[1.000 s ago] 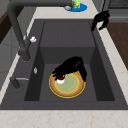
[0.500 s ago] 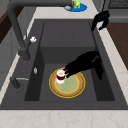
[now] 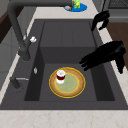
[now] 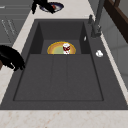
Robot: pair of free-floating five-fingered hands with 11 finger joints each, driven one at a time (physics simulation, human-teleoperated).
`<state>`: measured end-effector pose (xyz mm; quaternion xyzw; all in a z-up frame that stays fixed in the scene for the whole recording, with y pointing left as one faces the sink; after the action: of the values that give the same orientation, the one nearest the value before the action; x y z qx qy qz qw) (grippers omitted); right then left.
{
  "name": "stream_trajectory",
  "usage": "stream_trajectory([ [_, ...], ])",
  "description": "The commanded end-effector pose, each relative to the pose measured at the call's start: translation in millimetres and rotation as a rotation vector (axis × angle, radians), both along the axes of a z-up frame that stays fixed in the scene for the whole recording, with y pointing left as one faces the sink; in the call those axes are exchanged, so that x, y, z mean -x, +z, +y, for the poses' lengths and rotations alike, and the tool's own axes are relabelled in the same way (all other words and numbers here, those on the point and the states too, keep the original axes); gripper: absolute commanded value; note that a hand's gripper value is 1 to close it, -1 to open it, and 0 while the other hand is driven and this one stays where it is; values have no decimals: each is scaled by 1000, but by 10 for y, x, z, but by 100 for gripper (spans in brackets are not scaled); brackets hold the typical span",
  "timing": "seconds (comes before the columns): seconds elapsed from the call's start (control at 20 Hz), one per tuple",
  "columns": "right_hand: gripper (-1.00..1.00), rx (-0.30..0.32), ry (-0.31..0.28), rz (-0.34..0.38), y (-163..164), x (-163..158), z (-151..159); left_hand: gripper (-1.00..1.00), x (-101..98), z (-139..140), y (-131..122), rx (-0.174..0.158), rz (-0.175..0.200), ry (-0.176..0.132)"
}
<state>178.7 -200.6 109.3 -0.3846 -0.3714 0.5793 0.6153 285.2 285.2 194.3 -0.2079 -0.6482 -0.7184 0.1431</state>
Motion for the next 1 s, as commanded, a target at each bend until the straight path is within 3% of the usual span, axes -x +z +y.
stream_trajectory([
  [0.0, 0, 0, 0, 0, 0, 0, 0, -100, 202, 0, 170, -8, 0, 58],
  [0.15, 0, 0, 0, 0, 0, 0, 0, -100, 343, 1, 314, -6, 1, 67],
  [0.6, 0, 0, 0, 0, 0, 0, 0, -100, 891, 4, 690, -12, 2, 49],
  [0.65, 0, 0, 0, 0, 0, 0, 0, -100, 989, -30, 631, -28, 2, 41],
  [0.75, 0, 0, 0, 0, 0, 0, 0, -100, 1156, -84, 620, -22, 0, 7],
  [0.95, 0, 0, 0, 0, 0, 0, 0, -100, 1476, -202, 553, -14, -1, 8],
])
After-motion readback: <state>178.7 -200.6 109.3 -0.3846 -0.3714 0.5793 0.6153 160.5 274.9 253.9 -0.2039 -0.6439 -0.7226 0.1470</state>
